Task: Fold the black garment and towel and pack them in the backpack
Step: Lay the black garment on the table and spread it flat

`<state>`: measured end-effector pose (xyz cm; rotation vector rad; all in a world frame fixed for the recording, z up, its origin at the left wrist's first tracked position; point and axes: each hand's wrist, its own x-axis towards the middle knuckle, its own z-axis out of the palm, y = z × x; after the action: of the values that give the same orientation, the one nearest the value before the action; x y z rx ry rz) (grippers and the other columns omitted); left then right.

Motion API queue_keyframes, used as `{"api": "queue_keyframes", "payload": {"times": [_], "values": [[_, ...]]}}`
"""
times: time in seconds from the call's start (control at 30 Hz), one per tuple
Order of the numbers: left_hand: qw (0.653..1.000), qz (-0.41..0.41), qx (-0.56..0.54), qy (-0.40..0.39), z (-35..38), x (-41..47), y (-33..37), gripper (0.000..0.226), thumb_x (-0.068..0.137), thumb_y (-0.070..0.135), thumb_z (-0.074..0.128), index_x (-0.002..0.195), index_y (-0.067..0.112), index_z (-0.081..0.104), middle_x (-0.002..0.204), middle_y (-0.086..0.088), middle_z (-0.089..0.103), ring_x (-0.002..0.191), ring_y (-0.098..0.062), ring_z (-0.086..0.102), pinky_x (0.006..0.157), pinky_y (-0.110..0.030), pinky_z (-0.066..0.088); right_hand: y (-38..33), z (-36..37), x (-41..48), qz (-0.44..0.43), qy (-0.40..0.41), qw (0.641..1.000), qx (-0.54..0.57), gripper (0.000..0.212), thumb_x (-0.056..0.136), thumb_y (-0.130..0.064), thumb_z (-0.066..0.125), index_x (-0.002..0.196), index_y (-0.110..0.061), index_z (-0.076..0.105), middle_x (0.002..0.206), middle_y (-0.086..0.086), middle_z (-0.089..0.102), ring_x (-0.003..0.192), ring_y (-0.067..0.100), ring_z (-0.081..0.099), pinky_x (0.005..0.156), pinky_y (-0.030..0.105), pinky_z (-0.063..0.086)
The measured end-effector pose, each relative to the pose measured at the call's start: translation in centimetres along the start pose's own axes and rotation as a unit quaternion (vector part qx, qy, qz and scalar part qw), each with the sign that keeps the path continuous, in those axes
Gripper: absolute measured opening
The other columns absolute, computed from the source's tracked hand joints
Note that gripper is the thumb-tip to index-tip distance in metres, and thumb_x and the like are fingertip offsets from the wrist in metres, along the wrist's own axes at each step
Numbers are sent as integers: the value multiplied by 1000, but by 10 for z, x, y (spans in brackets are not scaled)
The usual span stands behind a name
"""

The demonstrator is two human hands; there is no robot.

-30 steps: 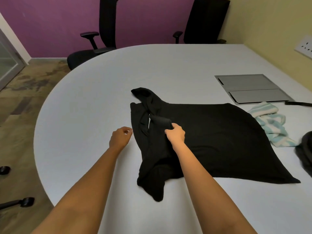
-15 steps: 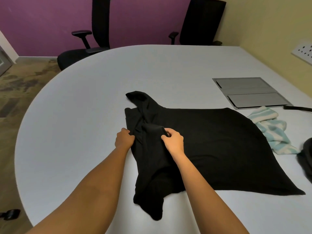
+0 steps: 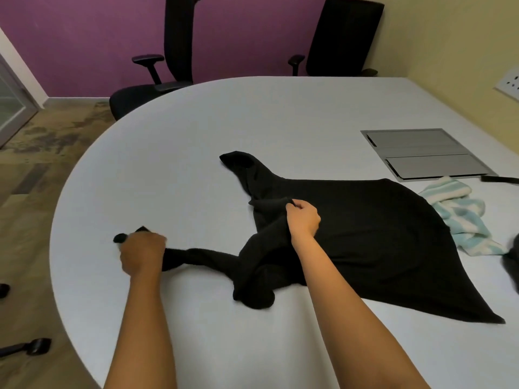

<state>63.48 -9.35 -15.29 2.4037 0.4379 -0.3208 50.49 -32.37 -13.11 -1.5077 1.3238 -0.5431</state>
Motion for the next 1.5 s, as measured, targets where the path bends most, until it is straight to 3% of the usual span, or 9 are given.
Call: {"api": "queue_keyframes", "payload": {"times": [0.1,0.2,0.37,0.57,0.7,1.0,1.13,1.27,1.5], "values": [[929,-1,297,-221,0,2,-6,47,82,29,70,117,0,56,91,-13,62,87,-26,62,76,-34,53,-19,14,-4,63,-208,957,192,41,96,-10,48,137,-11,44,128,13,56,90,19,65,69,22,56],[878,135,373,-267,10,-13,-3,53,82,30,69,128,9,53,124,-11,56,114,-27,55,98,-36,46,-22,22,-7,29,-324,927,188,49,99,-12,43,145,-11,29,138,10,47,111,23,60,90,30,53],[847,265,322,-329,30,-32,1,80,74,30,77,143,22,35,145,-6,37,131,-26,41,109,-39,34,21,-12,6,-133,-188,973,-23,41,95,-16,48,136,-20,46,125,2,58,100,12,59,90,24,48],[850,360,321,-209,44,-45,-20,60,80,21,72,133,26,45,140,1,45,126,-24,45,106,-40,33,115,-96,22,-237,-52,921,-306,41,93,-17,52,133,-21,47,127,3,54,116,23,52,97,39,44],[903,307,238,-184,40,-50,-34,24,86,20,67,109,23,62,120,-3,63,110,-23,57,99,-35,40,151,-137,21,-210,-80,890,-397,44,94,-30,52,136,-21,44,138,2,47,122,23,48,98,37,40],[824,109,224,-509,-35,-76,-15,21,89,34,61,104,20,68,116,-3,65,110,-20,58,96,-30,46,170,-177,22,-265,-174,811,-491,56,91,-54,47,139,-25,43,149,-4,34,133,18,37,105,34,34],[835,72,324,-439,-25,-86,-31,37,93,36,56,119,10,62,111,-5,66,102,-22,63,92,-33,49,183,-195,21,-295,-149,797,-505,43,96,-39,47,137,-28,45,137,-1,44,121,18,45,95,28,40],[906,118,284,-291,13,-116,-40,47,99,41,41,117,3,62,114,-10,65,95,-25,61,91,-36,42,194,-207,17,-348,-135,795,-478,34,96,-29,51,129,-25,55,125,-1,52,108,16,51,86,25,44],[919,-51,222,-322,53,-169,-33,85,76,65,60,128,0,43,101,-15,64,86,-26,64,93,-38,50,205,-232,13,-350,-116,805,-464,36,94,-23,54,130,-20,53,124,2,55,104,19,54,87,28,45]]}}
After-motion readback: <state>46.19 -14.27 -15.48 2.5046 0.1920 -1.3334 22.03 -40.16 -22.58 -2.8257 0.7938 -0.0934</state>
